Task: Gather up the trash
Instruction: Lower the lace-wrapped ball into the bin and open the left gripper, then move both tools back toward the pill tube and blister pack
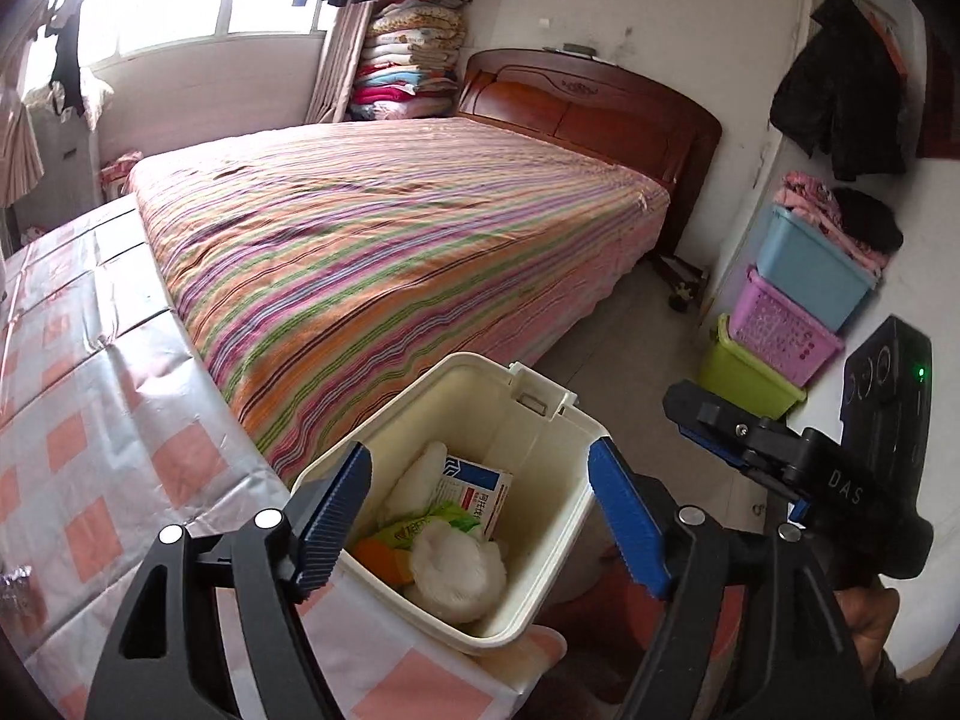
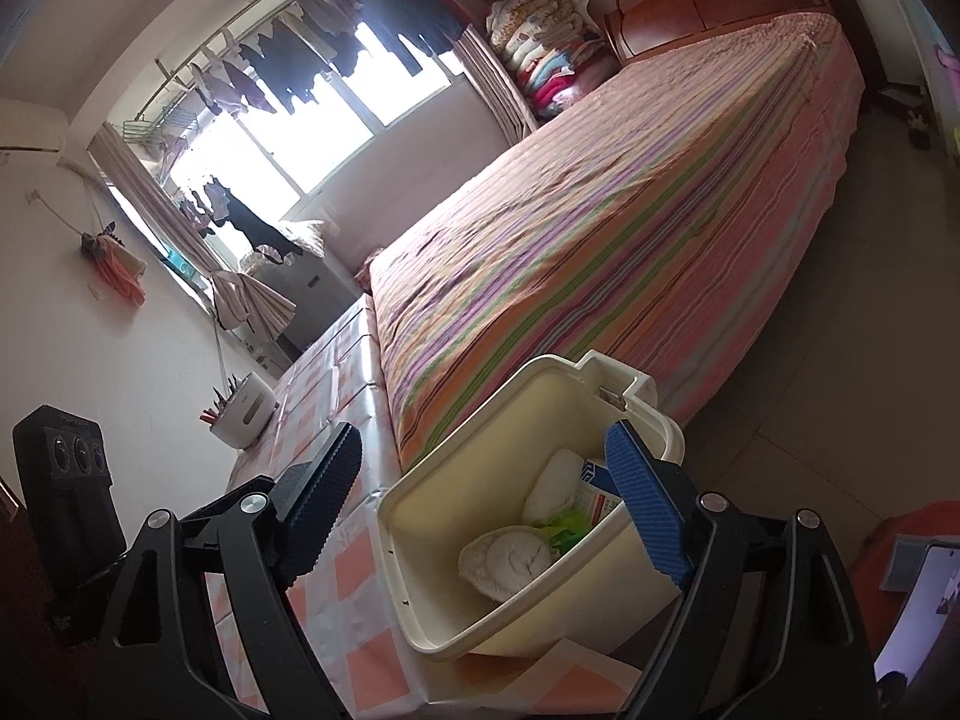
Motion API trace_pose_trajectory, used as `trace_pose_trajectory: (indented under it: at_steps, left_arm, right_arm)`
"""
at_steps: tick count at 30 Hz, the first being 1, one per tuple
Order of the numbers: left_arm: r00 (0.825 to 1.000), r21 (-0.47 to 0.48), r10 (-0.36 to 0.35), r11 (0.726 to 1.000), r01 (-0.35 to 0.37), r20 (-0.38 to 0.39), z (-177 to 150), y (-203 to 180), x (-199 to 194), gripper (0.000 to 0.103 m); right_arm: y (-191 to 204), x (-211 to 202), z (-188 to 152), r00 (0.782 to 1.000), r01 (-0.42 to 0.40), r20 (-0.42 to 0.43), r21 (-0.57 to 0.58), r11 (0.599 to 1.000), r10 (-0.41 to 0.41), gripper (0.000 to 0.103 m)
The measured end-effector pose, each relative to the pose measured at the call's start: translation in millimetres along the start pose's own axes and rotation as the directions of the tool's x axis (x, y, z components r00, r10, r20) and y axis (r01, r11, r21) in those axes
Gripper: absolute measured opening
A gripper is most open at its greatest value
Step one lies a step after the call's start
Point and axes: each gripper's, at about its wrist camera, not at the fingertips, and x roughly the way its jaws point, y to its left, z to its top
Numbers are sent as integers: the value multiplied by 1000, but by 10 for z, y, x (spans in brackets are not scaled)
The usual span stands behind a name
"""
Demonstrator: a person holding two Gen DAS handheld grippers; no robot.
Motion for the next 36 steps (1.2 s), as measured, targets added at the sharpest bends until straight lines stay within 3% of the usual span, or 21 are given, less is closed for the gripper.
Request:
trace_pose_trajectory:
  at_steps: [4, 8, 11, 17, 22, 25, 27, 28, 31, 32, 34, 35, 36]
  left_arm:
    - [999, -66, 31, 997, -28, 38, -67, 189, -237, 73]
    - [988, -110, 129, 987, -119, 86, -213, 400, -550, 74]
    - [975, -166, 194, 970, -176, 104, -378, 579, -791, 77]
    - [946, -288, 309, 919, -270, 101, -742, 1004, -1266, 78]
    - [903, -449, 416, 830, -330, 107, -1103, 1423, -1663, 78]
    - [879, -530, 469, 769, -358, 87, -1324, 1631, -1859, 78]
    - [864, -561, 497, 739, -373, 79, -1440, 1730, -1978, 78]
    - [859, -572, 507, 728, -378, 78, -1488, 1767, -2037, 78]
    - [839, -609, 541, 687, -397, 63, -1657, 1867, -2187, 78]
    - [837, -619, 543, 678, -397, 59, -1716, 1906, -2222, 78]
    - [831, -642, 555, 652, -403, 43, -1829, 1965, -2300, 78]
    - [828, -652, 560, 642, -403, 39, -1870, 1986, -2331, 78]
    - [825, -664, 564, 631, -401, 38, -1909, 1994, -2369, 78]
  right_arm:
    - [96, 87, -25, 1000, -26, -18, -11, 1000, 25, 82]
    - [276, 196, -68, 996, -76, -54, -37, 996, 74, 82]
    - [449, 300, -126, 990, -111, -93, -67, 992, 104, 82]
    - [1032, 573, -365, 958, -227, -211, -150, 962, 193, 82]
    - [1610, 713, -644, 903, -360, -327, -225, 906, 278, 82]
    - [1964, 852, -883, 853, -440, -421, -265, 858, 308, 82]
    - [2112, 920, -981, 827, -477, -463, -276, 835, 320, 82]
    - [2228, 978, -1054, 803, -510, -501, -296, 808, 322, 83]
    - [2454, 1074, -1171, 769, -557, -555, -338, 759, 317, 83]
    - [2602, 1152, -1237, 731, -605, -601, -351, 714, 324, 83]
    - [2753, 1233, -1327, 713, -630, -632, -385, 675, 304, 83]
    - [2901, 1309, -1399, 685, -667, -666, -412, 620, 295, 83]
    - [2965, 1345, -1436, 667, -687, -685, -416, 596, 292, 83]
